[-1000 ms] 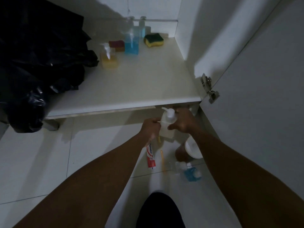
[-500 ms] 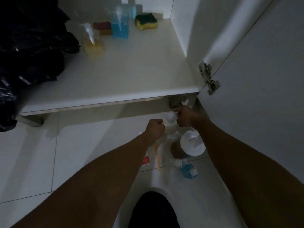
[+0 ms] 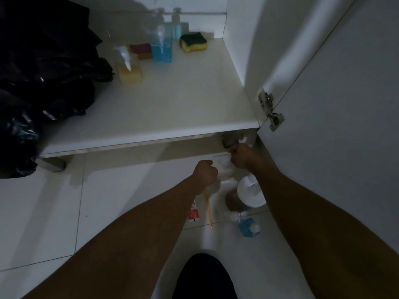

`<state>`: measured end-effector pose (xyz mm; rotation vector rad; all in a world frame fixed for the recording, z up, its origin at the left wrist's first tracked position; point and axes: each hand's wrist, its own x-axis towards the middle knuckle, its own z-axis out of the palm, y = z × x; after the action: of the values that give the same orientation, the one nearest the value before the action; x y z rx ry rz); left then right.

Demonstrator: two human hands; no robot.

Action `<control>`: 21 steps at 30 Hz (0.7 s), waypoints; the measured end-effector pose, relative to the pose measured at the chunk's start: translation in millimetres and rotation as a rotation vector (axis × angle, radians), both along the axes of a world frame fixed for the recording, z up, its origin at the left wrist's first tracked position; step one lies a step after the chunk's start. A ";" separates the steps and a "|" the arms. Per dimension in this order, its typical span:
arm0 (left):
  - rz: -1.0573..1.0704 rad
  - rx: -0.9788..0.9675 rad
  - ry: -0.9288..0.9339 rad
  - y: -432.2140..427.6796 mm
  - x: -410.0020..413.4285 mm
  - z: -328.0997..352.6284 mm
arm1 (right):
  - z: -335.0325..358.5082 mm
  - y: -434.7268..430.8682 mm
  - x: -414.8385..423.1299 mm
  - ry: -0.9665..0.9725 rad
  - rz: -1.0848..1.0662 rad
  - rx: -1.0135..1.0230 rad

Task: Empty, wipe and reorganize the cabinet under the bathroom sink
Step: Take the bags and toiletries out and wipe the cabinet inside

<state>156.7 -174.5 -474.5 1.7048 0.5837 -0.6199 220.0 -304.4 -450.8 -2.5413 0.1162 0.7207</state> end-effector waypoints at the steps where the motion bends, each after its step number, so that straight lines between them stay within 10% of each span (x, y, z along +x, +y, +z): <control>1: -0.027 0.077 -0.035 3.2 -0.8 3.2 | 7.2 2.4 -1.1 -0.022 0.030 -0.010; 21: 0.203 0.465 -0.431 171.6 26.8 159.6 | 149.8 128.7 23.8 -0.449 0.143 0.226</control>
<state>183.5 -2.9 -314.9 2.0987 0.6066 0.0450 243.8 -175.7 -300.9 -2.4402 -0.2847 0.1851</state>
